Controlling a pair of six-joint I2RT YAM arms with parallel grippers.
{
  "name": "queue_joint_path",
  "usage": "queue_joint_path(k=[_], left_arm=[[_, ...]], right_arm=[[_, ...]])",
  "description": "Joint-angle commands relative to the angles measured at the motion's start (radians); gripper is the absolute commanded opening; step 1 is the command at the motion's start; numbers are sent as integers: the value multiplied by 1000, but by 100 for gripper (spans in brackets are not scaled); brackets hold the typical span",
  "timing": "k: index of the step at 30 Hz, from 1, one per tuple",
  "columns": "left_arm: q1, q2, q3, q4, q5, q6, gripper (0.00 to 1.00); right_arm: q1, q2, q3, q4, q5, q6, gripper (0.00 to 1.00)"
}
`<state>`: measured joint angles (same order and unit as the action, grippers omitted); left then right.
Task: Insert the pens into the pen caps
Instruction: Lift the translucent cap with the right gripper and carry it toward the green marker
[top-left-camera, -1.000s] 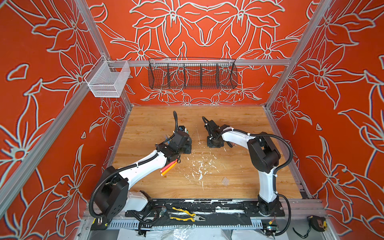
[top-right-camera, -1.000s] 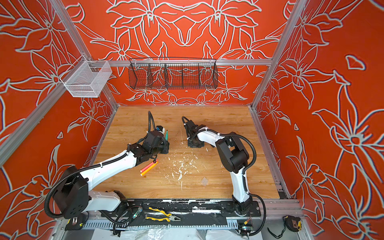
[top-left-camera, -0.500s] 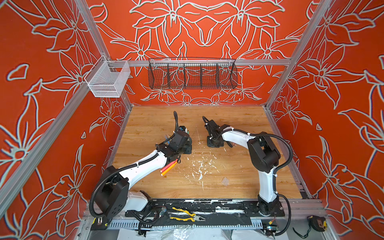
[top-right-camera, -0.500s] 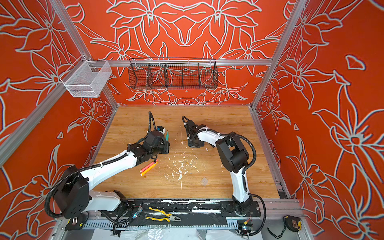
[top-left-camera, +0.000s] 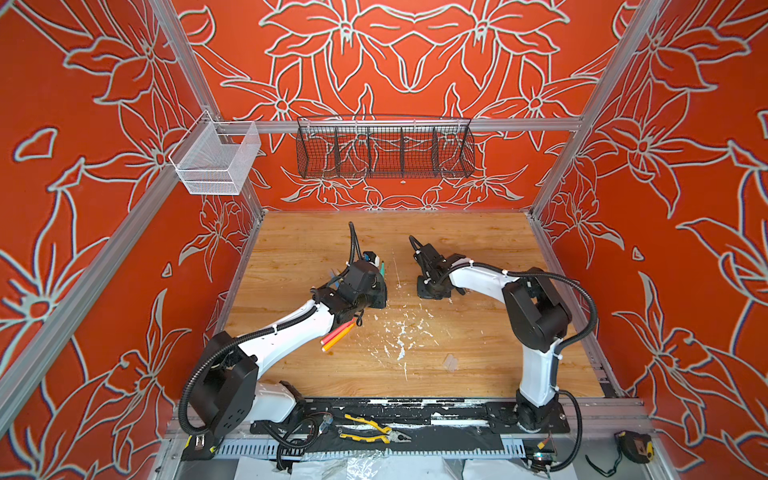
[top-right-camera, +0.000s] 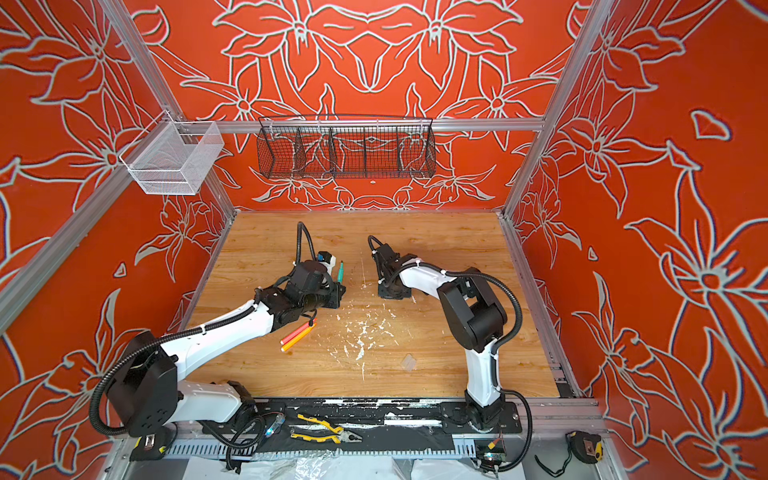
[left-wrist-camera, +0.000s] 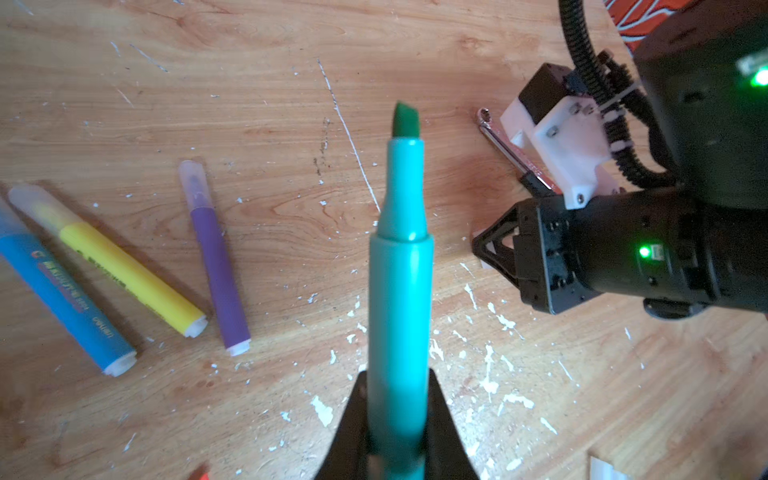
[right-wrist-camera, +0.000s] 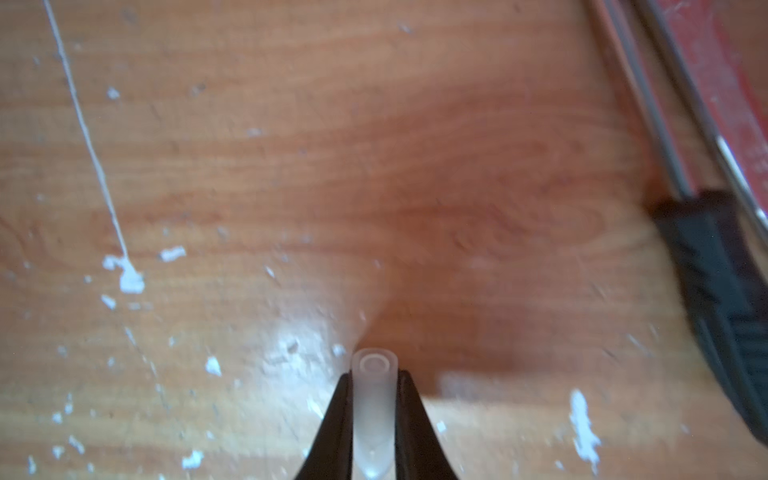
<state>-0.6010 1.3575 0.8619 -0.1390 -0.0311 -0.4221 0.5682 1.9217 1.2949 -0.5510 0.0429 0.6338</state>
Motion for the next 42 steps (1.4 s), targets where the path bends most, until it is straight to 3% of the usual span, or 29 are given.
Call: queue_joint_path(k=[1, 17, 21, 24, 28, 30, 33, 35, 36, 39, 42], left_arm=[[0, 2, -1, 49, 57, 19, 0], [0, -6, -19, 112, 128, 40, 0], [-3, -36, -39, 124, 107, 57, 0], [-37, -37, -49, 136, -35, 66, 0], [-37, 1, 96, -23, -90, -28, 0], [-38, -14, 88, 20, -32, -9, 0], [-54, -69, -7, 114, 29, 125, 0], [-65, -116, -85, 199, 23, 113, 0], [-71, -139, -115, 262, 94, 149, 0], [-149, -172, -124, 286, 35, 224, 0], [-159, -154, -129, 308, 79, 216, 0]], right_arm=[[-11, -108, -60, 60, 15, 33, 9], [-13, -374, -304, 290, 72, 65, 8], [-11, -429, -327, 329, 77, 59, 7], [-10, -479, -294, 323, 116, 52, 7], [-12, -524, -203, 264, 166, 57, 5], [-13, -568, -229, 323, 149, 56, 6], [-18, -642, -316, 432, 109, 22, 7], [-33, -683, -343, 432, 95, 43, 7], [-44, -703, -364, 452, 60, 58, 7], [-60, -753, -439, 549, -22, 69, 5], [-72, -815, -549, 712, -75, 106, 5]])
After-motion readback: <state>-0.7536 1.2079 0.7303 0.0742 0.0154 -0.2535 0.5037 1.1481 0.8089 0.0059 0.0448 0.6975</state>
